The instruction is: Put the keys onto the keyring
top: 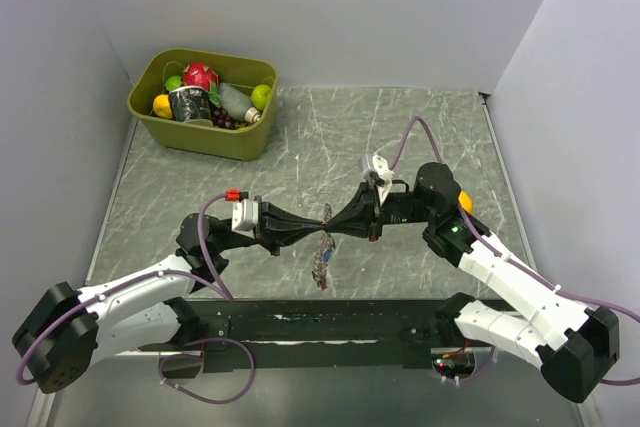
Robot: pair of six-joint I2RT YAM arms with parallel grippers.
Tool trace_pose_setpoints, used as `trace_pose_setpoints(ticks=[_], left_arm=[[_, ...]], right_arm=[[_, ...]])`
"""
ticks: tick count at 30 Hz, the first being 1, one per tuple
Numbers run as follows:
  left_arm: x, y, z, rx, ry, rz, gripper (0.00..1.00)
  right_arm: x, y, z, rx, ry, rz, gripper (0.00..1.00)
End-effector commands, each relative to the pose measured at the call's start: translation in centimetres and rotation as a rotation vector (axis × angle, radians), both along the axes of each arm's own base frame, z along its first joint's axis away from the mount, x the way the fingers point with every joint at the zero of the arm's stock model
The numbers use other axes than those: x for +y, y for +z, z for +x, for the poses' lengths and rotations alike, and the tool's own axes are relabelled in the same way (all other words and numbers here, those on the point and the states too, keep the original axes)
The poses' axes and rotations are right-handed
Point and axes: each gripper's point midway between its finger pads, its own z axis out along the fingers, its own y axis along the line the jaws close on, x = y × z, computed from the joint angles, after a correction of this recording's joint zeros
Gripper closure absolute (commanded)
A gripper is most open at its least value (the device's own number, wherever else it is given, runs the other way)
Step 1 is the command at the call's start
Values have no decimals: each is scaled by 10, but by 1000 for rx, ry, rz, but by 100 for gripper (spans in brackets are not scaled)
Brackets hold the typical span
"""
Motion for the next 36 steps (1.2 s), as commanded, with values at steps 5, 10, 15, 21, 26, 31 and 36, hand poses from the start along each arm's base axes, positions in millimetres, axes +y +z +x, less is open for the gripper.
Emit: trace_pose_setpoints(ticks=[5,10,15,21,26,31,36], left_arm=[[0,24,7,-102,67,82,66],[6,-7,24,-72,164,306,39],[12,-6,29,-96,190,421,32],[10,-28,20,-86,80,598,38],[4,-39,12,-108,-13,625,40],[-5,-45,11,-79,-76,643,53],[-12,-44,14,-75,-92,630,59]], right_arm=[[-2,3,17,-85,-75,-77,100],[-4,-14,20,-62,-80,-153,100],[-4,-30,28,-46,-96,-230,100],[-6,-39,30,-70,-115,-284,100],[-3,-41,22,-100,-90,-289,100],[1,-41,17,-106,-67,-290,100],[3,-41,14,-107,-59,-286,100]])
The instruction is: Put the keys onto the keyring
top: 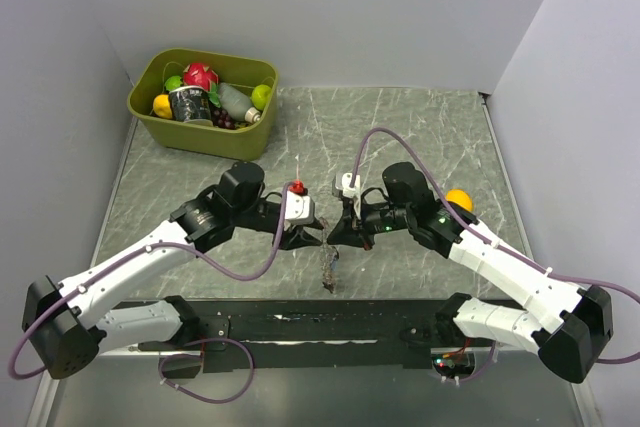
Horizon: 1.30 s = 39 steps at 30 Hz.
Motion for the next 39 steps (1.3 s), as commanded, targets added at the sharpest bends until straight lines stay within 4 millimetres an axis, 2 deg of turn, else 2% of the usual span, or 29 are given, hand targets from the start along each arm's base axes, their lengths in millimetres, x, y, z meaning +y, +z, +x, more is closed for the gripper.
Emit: trace_pose_setpoints(ticks=[1,13,20,22,25,32,34,35,38,39], left_arm=[[-9,23,-4,-38,-66,-50,60],[-15,7,-3,6,-85,11,67],[-15,-7,1,30,-65,59,81],[-17,-7,-1,35,-79,50,85],[-19,-2,-2,29,-86,29,98],[-20,19,-5,-2,-70,-76,99],[-19,16,-2,-12,-45,-82,99],[-19,23,-1,-27,-29,-107,99],[-17,23,3,-38,12,-143,99],[-17,26,3,-47,19,-161,99]], right_arm=[[9,36,5,-100,15,81,100],[8,39,8,-119,-5,88,100],[7,41,8,-126,-9,95,100],[7,41,7,-124,-6,95,100],[7,40,8,-124,-10,92,100],[6,39,15,-125,-60,90,99],[6,40,19,-126,-86,91,88],[5,42,21,-130,-104,97,85],[3,49,24,-151,-140,122,66],[2,50,26,-156,-155,125,56]])
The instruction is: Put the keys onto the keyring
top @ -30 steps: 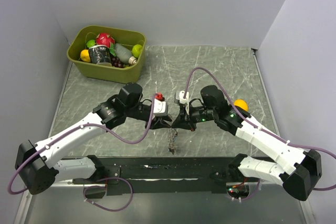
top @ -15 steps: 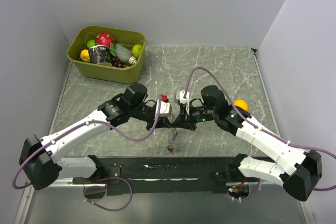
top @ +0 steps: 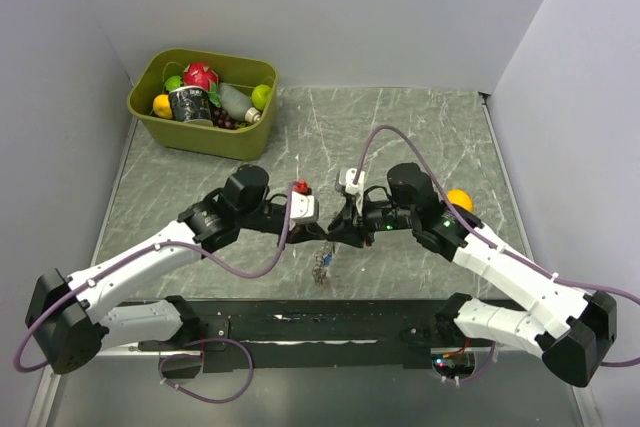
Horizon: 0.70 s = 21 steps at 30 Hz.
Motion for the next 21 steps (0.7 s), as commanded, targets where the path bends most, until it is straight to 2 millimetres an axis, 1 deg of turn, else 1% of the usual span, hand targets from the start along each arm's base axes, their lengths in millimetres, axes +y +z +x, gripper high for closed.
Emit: trace_pose_setpoints(ticks=[1,2,3,5,6,7,8,9,10,11,12,13,14,15,16,17,19,21], left_arm=[[-7,40,1,-94,18,-172,99],[-7,43,3,-99,40,-196,99],[-7,43,4,-98,51,-202,99],[-6,43,8,-96,80,-214,99],[-7,47,10,-109,86,-233,99],[-7,47,10,-109,93,-242,99],[-6,46,10,-101,103,-250,99],[-7,53,11,-124,109,-286,99],[-6,56,12,-129,116,-306,99],[-5,54,10,-118,123,-321,99],[-4,56,11,-123,131,-338,99],[-4,66,12,-148,138,-384,99],[-1,64,10,-139,145,-397,99],[-1,66,9,-141,146,-416,99],[0,78,9,-168,151,-468,99],[2,74,7,-156,153,-479,99],[4,79,4,-175,148,-524,99],[6,84,-2,-142,135,-575,99]], right_arm=[[1,39,18,-122,-95,110,50],[-1,46,17,-134,-111,135,42],[-3,43,22,-139,-144,134,38],[-8,48,22,-143,-180,154,30],[-10,50,24,-153,-199,163,29],[-12,48,25,-150,-211,162,29],[-14,50,23,-156,-216,171,29],[-16,51,24,-162,-228,178,29],[-17,48,25,-158,-234,176,30],[-19,48,25,-161,-241,179,34],[-21,48,26,-163,-252,182,36],[-22,47,25,-157,-252,181,38],[-23,47,25,-156,-251,186,42],[-23,45,24,-152,-248,188,43],[-25,45,26,-149,-254,193,43],[-24,45,23,-144,-237,199,46],[-25,46,22,-136,-226,209,47],[-23,48,17,-133,-189,226,48]])
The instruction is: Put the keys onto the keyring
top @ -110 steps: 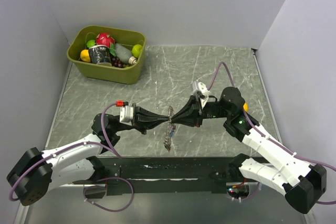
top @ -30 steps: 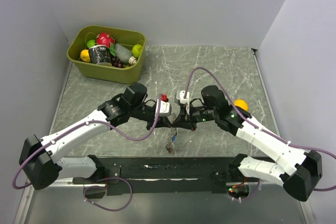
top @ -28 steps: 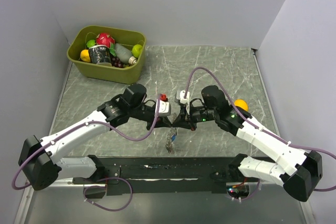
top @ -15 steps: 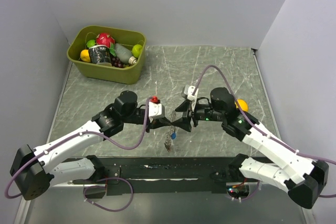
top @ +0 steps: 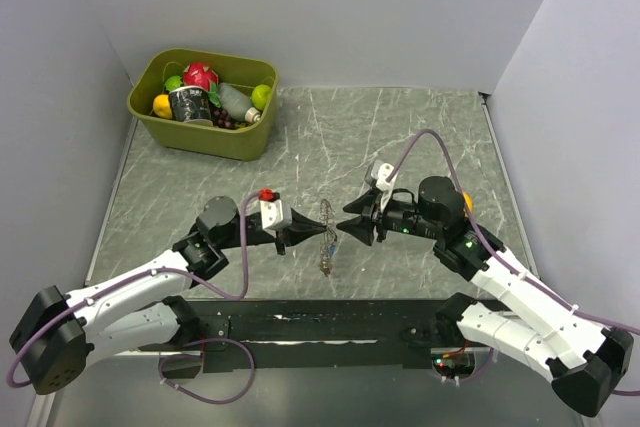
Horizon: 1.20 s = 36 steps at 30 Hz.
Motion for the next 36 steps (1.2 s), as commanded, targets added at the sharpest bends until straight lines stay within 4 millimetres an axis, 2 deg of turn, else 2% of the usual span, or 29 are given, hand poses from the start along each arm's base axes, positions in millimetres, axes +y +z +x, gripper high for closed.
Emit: trace_pose_setpoints(ticks=[1,5,18,22,28,31,33,36], left_arm=[[3,61,-10,-97,-24,-244,99],[2,63,-17,-96,-65,-275,99],[2,65,-21,-100,-85,-286,99],[3,66,-19,-108,-71,-291,99],[2,64,-23,-117,-92,-281,99],[2,63,-27,-129,-115,-281,99],[2,62,-28,-132,-121,-281,99],[1,65,-30,-133,-137,-284,99]], right_arm=[[4,19,-8,-40,64,79,48],[9,22,-15,-35,121,90,58],[15,20,-21,-9,181,99,68],[14,25,-21,-19,172,106,68],[11,33,-29,-49,192,127,47],[11,36,-35,-61,225,131,44],[12,36,-37,-77,243,138,44],[11,39,-38,-88,243,136,51]])
